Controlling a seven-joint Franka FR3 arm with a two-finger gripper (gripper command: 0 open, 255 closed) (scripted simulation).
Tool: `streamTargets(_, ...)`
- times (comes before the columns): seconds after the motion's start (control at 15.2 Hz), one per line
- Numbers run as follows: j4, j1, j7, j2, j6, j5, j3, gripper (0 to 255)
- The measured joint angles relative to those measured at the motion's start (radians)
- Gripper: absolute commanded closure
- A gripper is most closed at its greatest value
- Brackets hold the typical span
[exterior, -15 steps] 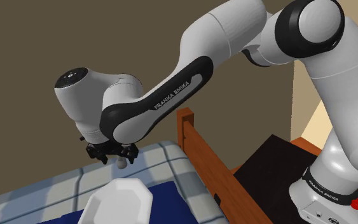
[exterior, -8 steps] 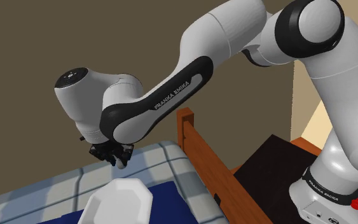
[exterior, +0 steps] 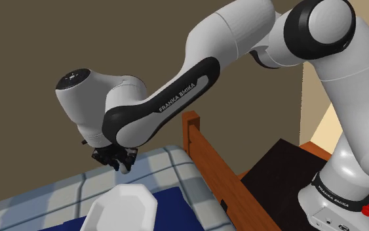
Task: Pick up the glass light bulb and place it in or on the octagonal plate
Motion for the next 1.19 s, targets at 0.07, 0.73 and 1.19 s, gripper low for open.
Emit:
streamTargets(0.07,0.0,-0.003,-0.003,-0.006,-0.005,0.004,0.003,255)
streamTargets(0.73,0.051,-0.012,-0.04,-0.058,-0.093,0.048,0.033,255)
streamTargets(1.19,0.082,0.004,-0.038,-0.083,-0.147,0.069,0.05,255)
